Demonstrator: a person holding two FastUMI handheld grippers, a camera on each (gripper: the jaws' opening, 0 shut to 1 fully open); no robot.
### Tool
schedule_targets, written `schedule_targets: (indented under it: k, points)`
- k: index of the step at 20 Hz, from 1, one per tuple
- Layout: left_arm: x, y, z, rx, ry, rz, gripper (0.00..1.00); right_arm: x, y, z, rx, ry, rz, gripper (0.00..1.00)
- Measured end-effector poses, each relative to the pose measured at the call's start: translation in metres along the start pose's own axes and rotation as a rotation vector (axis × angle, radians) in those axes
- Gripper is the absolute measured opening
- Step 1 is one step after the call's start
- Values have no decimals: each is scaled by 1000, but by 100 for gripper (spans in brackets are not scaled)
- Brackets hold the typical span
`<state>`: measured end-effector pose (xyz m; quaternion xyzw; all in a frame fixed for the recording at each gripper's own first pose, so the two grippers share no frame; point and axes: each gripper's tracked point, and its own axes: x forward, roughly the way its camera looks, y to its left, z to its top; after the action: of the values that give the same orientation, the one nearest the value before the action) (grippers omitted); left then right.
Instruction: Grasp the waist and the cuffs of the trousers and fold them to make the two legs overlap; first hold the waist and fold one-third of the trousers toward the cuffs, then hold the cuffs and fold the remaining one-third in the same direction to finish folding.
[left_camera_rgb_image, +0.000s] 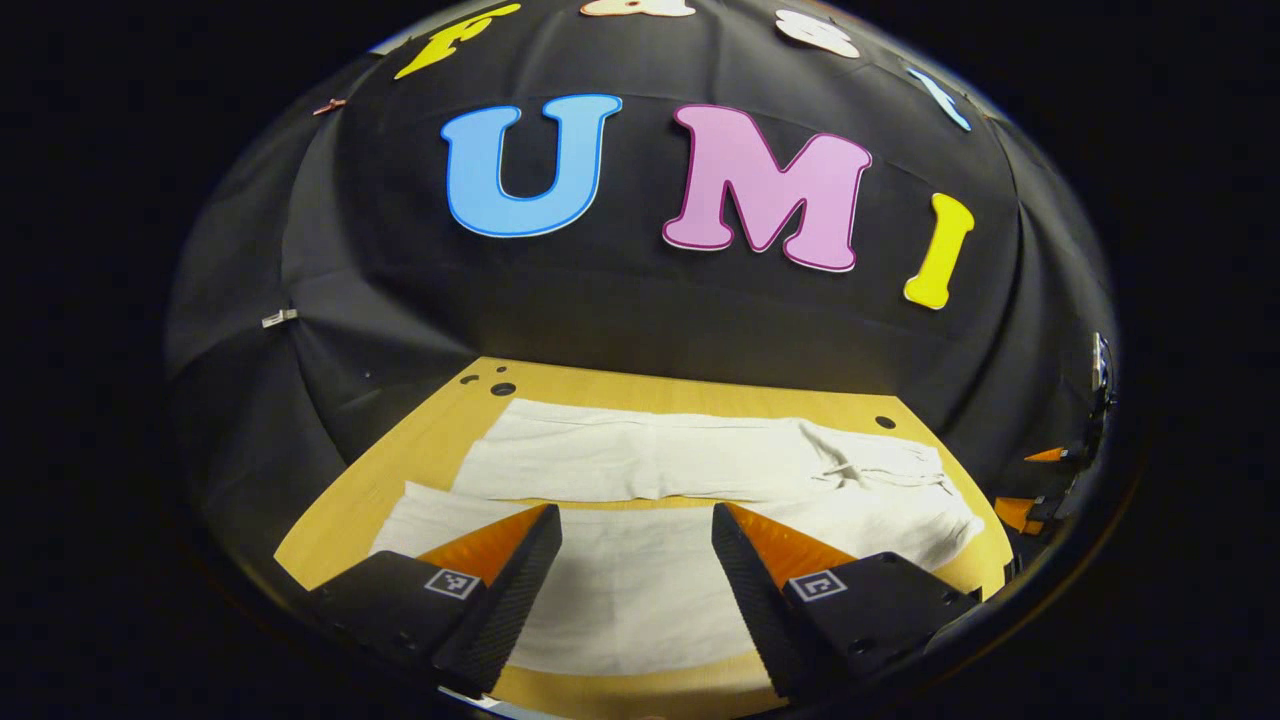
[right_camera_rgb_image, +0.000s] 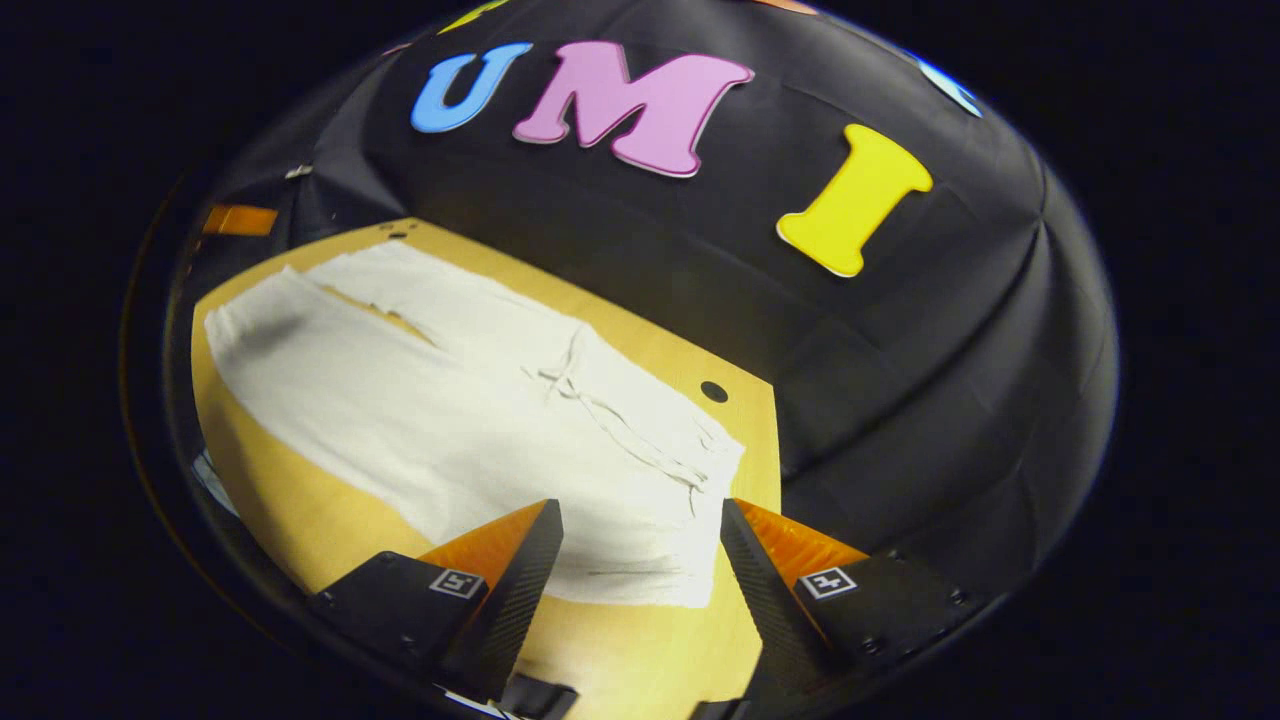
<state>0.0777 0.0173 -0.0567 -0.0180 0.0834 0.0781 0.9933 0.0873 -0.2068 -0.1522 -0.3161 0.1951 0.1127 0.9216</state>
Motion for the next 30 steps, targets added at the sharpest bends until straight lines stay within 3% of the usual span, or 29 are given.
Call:
schedule_targets:
  k: [7,13,18,22,27,29,30]
  points:
    - [0,-13,-19,-9,55,-40,96,24,-36,-81,-374,142,85,98]
    - [-10,-5,-21,-3,85,-7,96,46,-28,-126,-582,219,165,98]
    - [-21,17,-36,-34,120,64,96,67,-21,-139,-640,246,215,98]
    - [-31,32,-48,-50,152,114,96,82,-15,-132,-706,233,213,95]
    - [-43,42,-75,-19,209,144,96,104,-17,-121,-830,208,148,91]
    - [-44,45,-84,-5,232,156,96,109,-18,-126,-853,230,125,80]
    - [-43,47,-85,7,233,160,96,112,-15,-128,-857,238,130,65]
